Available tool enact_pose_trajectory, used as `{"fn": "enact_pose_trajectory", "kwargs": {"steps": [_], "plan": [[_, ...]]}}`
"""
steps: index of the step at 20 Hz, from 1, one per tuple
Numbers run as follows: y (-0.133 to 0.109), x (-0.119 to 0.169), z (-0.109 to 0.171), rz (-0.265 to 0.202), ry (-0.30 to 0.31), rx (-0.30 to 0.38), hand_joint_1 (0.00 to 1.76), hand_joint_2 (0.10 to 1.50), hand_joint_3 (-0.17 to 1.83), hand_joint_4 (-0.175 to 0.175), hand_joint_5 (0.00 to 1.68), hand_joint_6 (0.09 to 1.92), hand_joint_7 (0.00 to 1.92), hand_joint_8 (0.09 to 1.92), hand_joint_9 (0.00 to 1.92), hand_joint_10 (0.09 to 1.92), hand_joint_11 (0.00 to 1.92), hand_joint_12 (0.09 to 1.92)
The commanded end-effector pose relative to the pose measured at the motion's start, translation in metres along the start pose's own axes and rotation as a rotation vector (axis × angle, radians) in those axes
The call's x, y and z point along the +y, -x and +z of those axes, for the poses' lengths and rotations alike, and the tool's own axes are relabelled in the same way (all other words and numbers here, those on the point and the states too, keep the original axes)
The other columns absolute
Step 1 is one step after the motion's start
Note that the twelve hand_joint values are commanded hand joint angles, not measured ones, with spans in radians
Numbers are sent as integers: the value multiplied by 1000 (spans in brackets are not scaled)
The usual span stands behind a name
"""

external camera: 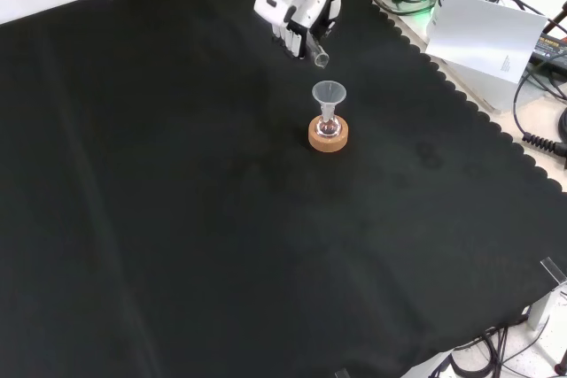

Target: Pour the water from the graduated cylinder into the round-bottom flask.

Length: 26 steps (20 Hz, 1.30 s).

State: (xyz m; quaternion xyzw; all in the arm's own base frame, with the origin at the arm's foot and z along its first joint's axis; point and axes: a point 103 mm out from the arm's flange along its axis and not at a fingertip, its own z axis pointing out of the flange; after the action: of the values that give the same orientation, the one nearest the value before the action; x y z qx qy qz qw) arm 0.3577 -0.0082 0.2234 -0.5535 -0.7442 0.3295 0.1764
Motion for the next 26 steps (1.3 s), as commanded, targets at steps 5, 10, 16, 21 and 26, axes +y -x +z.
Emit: {"fn": "enact_pose_trajectory", "kwargs": {"steps": [5,10,16,21,26], "plan": [[3,0,-2,-171,216,161,1434,956,727,-82,839,981,863,797,1027,659,962,906],[2,5,-4,-201,235,181,1437,955,727,-83,846,981,867,795,1031,658,964,904],[3,11,-5,-219,243,217,1443,952,727,-85,852,978,872,791,1035,657,963,902],[7,19,-4,-238,242,268,1444,951,728,-88,854,977,877,788,1037,654,964,902],[12,27,-3,-253,244,321,1445,950,729,-90,856,976,880,784,1038,652,965,901]]}}
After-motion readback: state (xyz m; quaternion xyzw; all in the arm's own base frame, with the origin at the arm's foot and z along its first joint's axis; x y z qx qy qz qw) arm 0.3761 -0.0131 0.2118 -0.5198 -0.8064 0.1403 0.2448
